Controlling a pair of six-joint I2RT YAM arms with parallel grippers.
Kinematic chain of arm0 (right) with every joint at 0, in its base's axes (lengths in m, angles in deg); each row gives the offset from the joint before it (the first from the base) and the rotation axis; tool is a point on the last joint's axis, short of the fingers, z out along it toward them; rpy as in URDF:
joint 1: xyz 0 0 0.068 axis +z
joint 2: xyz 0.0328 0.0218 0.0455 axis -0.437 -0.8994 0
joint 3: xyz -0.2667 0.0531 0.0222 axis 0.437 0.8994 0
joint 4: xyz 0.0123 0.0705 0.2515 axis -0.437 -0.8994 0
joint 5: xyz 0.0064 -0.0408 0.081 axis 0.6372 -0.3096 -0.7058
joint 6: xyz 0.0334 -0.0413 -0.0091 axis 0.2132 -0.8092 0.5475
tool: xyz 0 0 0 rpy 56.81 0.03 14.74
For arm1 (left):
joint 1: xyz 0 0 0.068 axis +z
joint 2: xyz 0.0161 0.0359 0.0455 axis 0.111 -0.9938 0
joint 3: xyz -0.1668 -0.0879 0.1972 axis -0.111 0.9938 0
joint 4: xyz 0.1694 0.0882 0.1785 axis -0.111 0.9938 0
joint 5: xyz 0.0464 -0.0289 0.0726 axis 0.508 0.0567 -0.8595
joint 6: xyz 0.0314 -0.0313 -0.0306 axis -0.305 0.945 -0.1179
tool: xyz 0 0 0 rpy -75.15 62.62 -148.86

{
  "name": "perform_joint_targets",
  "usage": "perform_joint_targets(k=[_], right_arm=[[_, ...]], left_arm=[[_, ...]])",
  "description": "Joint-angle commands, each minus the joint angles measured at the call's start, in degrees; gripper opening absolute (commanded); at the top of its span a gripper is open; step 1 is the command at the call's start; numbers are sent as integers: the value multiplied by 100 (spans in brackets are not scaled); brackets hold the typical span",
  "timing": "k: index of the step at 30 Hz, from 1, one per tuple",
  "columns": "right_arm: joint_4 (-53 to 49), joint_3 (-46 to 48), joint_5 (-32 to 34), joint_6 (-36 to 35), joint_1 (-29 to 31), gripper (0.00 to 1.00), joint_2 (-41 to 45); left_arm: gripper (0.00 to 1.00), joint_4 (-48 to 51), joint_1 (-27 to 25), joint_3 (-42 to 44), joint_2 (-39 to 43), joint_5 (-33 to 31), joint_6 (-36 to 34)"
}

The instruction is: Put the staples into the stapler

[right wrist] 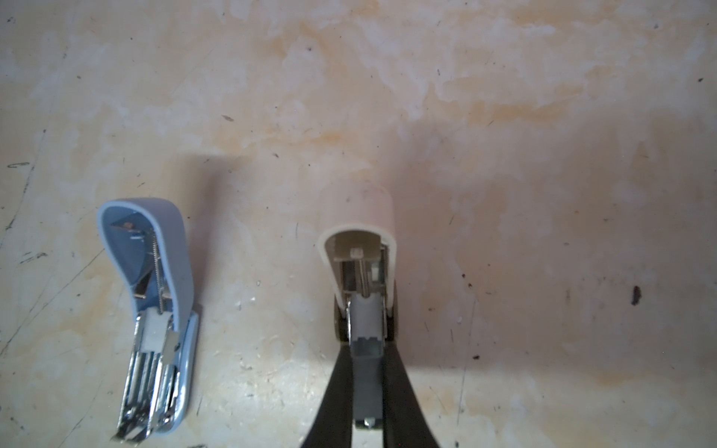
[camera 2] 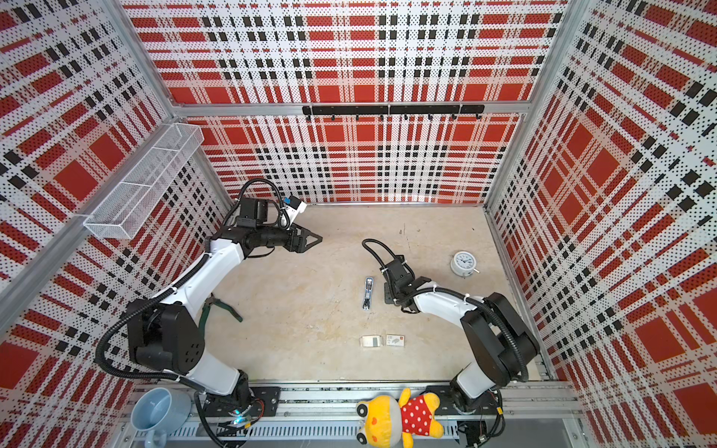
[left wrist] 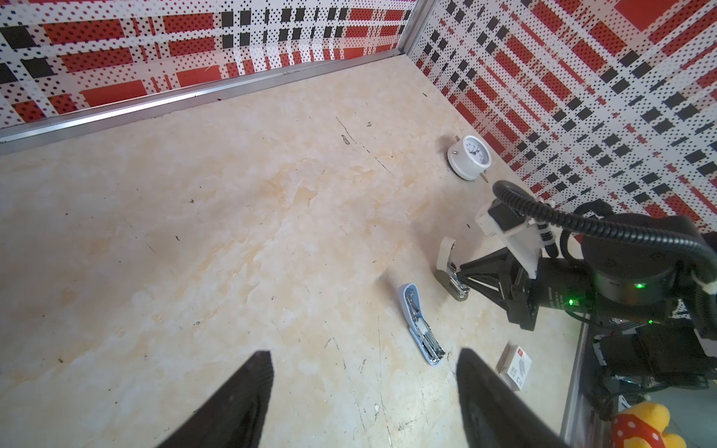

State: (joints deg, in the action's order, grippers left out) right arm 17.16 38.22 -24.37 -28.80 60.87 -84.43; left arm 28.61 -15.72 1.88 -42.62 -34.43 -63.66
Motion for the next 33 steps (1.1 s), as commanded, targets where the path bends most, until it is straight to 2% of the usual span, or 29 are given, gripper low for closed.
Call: perform_joint_targets(k=[1,33], right_arm=[[195,48,11,62,-11,6,-87],[176,79,62,77,-7,7,-318]], left_arm=[[77,-54,51,76,-19,87,-55],[77,-58,74,129,-34,129,-108]])
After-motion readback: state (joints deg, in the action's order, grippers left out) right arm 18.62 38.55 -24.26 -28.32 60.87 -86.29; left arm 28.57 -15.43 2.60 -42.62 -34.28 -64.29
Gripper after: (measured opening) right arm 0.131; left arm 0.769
